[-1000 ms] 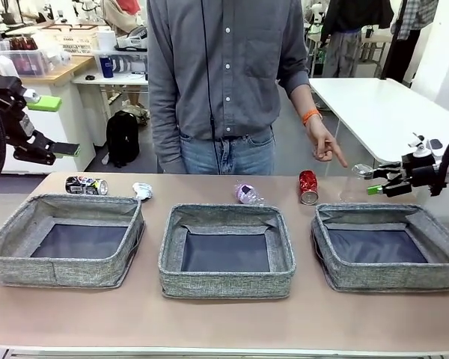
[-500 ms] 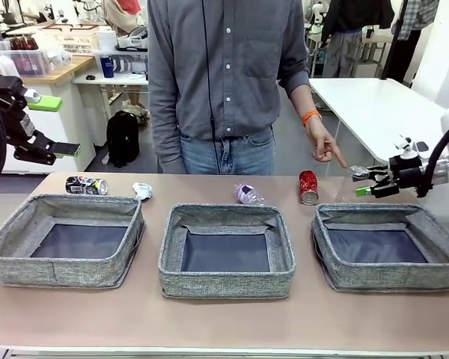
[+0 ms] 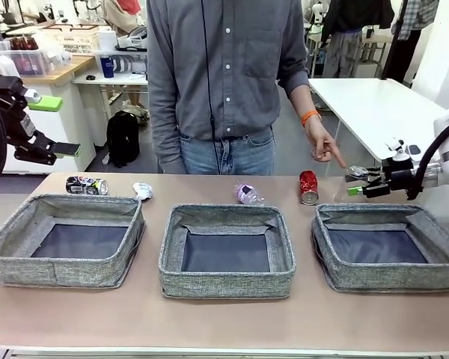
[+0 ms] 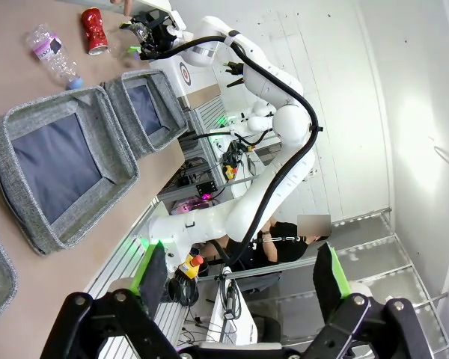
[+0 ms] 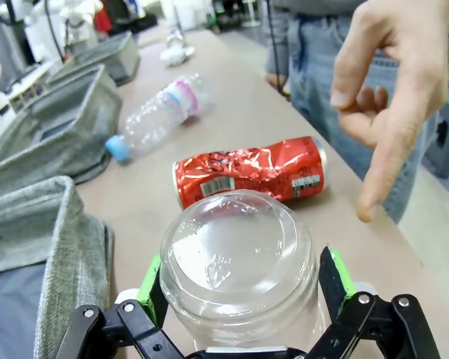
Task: Sort the waste into the appropriate baskets.
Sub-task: Pick up the waste item pointed out by the person.
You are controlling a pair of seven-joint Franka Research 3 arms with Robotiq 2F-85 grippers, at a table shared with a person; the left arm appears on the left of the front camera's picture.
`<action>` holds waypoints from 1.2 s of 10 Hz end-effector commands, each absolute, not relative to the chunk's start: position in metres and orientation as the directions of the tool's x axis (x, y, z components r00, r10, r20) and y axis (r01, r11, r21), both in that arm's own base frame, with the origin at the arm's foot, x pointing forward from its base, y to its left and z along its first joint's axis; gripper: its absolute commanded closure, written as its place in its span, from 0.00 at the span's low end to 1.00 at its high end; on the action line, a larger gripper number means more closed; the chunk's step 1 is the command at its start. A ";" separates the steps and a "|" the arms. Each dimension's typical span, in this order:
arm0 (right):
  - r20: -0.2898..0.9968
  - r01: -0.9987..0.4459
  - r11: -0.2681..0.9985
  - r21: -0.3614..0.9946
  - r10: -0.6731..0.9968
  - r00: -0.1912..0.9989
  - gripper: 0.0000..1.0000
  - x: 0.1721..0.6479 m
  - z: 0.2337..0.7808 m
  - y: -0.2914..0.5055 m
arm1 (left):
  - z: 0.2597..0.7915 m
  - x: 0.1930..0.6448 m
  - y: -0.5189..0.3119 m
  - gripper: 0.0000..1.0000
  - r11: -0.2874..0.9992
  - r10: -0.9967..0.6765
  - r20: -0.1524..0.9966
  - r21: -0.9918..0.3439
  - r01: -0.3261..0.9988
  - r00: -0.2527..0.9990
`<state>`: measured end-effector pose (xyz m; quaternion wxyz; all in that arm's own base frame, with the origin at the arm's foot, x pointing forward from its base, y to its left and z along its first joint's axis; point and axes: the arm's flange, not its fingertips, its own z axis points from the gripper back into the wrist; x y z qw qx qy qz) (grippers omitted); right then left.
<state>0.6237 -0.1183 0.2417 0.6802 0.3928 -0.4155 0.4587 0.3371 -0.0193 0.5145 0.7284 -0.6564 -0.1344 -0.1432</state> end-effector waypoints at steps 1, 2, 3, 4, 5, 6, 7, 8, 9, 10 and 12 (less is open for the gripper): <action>0.925 -0.941 0.297 0.164 0.284 0.251 0.00 0.628 0.247 -0.118 | 0.517 0.337 -0.022 0.00 0.081 -0.027 0.404 -0.911 0.405 0.914; 0.925 -0.939 0.297 0.173 0.280 0.258 0.03 0.627 0.248 -0.120 | 0.517 0.337 -0.022 0.00 0.081 -0.027 0.404 -0.911 0.405 0.914; 0.923 -0.933 0.304 0.192 0.269 0.277 0.20 0.626 0.248 -0.120 | 0.517 0.337 -0.022 0.00 0.081 -0.027 0.404 -0.911 0.405 0.914; 0.918 -0.930 0.306 0.204 0.270 0.290 0.23 0.626 0.247 -0.121 | 0.517 0.337 -0.022 0.00 0.081 -0.027 0.404 -0.911 0.405 0.914; 0.918 -0.929 0.308 0.207 0.268 0.293 0.40 0.625 0.248 -0.123 | 0.517 0.337 -0.022 0.00 0.081 -0.027 0.404 -0.911 0.405 0.914; 0.918 -0.925 0.314 0.215 0.257 0.301 0.43 0.623 0.247 -0.127 | 0.517 0.337 -0.022 0.00 0.081 -0.027 0.404 -0.911 0.405 0.914; 0.918 -0.921 0.322 0.221 0.249 0.308 0.59 0.622 0.244 -0.131 | 0.517 0.337 -0.022 0.00 0.081 -0.027 0.404 -0.911 0.405 0.914; 0.914 -0.915 0.326 0.237 0.246 0.324 0.63 0.620 0.240 -0.133 | 0.517 0.337 -0.022 0.00 0.081 -0.027 0.404 -0.911 0.405 0.914; 0.914 -0.914 0.325 0.244 0.239 0.329 0.79 0.618 0.239 -0.134 | 0.517 0.337 -0.022 0.00 0.081 -0.027 0.404 -0.911 0.405 0.914; 0.915 -0.910 0.337 0.241 0.235 0.329 0.82 0.618 0.238 -0.136 | 0.517 0.337 -0.022 0.00 0.081 -0.027 0.404 -0.911 0.405 0.914; 0.925 -0.921 0.334 0.202 0.243 0.291 0.99 0.618 0.239 -0.140 | 0.517 0.337 -0.022 0.00 0.081 -0.027 0.404 -0.911 0.405 0.914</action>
